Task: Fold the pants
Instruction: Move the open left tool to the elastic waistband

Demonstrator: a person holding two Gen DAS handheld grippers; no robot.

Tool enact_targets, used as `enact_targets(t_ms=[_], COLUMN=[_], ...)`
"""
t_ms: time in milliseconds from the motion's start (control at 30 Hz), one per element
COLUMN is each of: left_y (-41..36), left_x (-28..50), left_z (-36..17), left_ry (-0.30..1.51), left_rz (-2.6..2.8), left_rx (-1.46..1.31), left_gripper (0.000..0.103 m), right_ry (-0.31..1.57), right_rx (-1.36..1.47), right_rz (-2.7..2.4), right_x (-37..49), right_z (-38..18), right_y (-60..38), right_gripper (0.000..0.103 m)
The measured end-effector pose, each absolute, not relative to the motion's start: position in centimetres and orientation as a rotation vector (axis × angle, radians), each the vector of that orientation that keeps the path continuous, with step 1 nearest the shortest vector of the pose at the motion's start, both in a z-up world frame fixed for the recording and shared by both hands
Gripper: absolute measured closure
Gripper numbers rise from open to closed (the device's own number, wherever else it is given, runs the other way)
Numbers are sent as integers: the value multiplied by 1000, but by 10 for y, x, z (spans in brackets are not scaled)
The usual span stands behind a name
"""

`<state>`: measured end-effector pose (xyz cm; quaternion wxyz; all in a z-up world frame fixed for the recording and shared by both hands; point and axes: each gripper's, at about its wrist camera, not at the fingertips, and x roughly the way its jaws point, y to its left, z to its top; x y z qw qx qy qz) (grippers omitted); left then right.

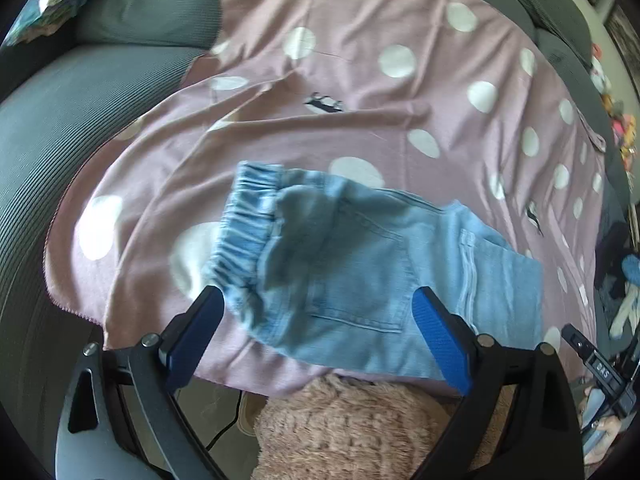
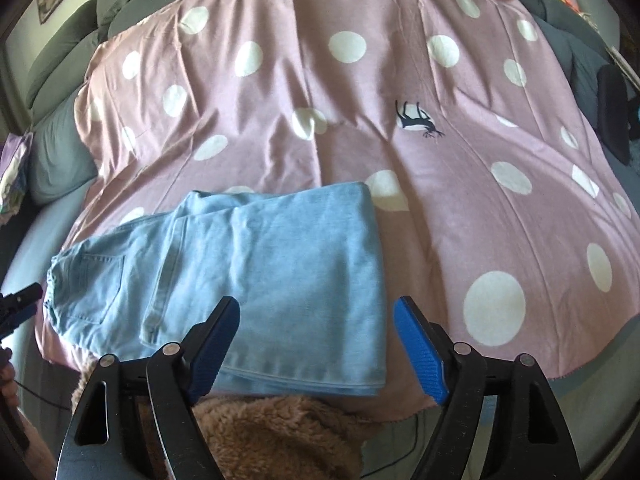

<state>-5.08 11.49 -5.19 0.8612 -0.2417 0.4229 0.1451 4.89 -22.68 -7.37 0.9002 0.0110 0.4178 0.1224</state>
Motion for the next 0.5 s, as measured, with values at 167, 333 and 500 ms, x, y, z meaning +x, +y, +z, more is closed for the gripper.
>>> enact_targets(t_ms=[167, 333, 500], left_y=[141, 148, 145], left_x=[-61, -61, -54], left_z=[-68, -85, -95], left_ry=[893, 922, 936], left_rz=[417, 397, 364], left_rx=[-540, -608, -636], left_gripper=[8, 8, 10], right_ry=[869, 873, 862], right_rx=[-34, -39, -73], right_rz=[232, 219, 155], right_x=[47, 46, 47], right_z=[-75, -75, -75], right_y=[-214, -213, -214], right_gripper=[24, 24, 24])
